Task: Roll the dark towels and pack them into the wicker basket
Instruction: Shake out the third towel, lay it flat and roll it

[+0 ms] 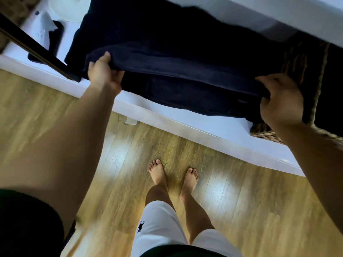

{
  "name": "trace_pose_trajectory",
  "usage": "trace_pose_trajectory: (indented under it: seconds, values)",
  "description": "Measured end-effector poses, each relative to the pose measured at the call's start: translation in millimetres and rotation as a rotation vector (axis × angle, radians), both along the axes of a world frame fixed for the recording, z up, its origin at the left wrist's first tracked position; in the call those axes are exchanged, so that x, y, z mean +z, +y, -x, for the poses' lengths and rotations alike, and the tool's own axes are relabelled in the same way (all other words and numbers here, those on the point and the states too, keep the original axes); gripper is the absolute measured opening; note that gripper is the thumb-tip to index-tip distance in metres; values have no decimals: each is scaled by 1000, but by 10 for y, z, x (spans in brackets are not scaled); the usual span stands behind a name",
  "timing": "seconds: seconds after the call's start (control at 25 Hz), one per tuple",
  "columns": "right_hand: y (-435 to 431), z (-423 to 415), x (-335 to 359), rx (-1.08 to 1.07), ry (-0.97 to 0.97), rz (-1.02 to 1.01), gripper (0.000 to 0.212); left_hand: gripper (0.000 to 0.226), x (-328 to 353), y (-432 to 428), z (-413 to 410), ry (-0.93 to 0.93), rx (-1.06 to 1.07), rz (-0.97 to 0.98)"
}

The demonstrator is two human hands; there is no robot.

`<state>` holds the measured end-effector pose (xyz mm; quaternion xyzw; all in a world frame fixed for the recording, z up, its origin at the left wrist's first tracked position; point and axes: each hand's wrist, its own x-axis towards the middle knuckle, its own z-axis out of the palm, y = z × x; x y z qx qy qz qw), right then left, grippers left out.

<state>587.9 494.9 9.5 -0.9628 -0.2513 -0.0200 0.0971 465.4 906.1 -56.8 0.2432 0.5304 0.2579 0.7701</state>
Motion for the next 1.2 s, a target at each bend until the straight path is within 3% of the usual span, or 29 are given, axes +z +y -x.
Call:
trace_pose_trajectory:
  seconds: [0.08,0.16,0.2,0.32,0.4,0.48,0.6,0.68,0.76,0.88,0.96,1.04,1.12,1.2]
  values:
    - [-42,33,-222,56,235,261,57,49,-34,-25,115,116,-63,-8]
    - [-40,74,-423,115,418,602,62,28,-126,-131,252,322,-153,25]
    - [-33,82,-471,139,436,676,61,15,-159,-180,310,382,-176,49]
    - [32,18,-420,164,378,668,37,6,-104,-284,373,440,-172,44]
    - [45,-33,-311,145,350,533,24,8,-45,-423,358,491,-220,-56]
    - [44,-88,-142,78,365,357,26,7,0,-758,288,476,-409,-108]
    - [56,-230,10,-6,409,267,25,21,40,-1361,113,366,-726,54]
    - [131,-271,88,6,399,253,25,32,-13,-1527,41,347,-705,124]
    - [149,-254,162,72,401,242,26,38,-88,-1539,20,296,-527,185]
    - [91,-187,248,179,500,512,38,37,-118,-1494,43,208,-352,270]
    - [43,-191,254,221,397,750,38,28,-61,-1497,63,187,-355,268]
    - [51,-247,349,212,207,641,38,24,33,-1464,54,169,-313,232]
    - [83,-260,517,179,63,294,32,27,117,-1456,27,112,-245,240]
    - [118,-170,616,139,95,69,32,36,302,-1635,-2,21,-320,337]
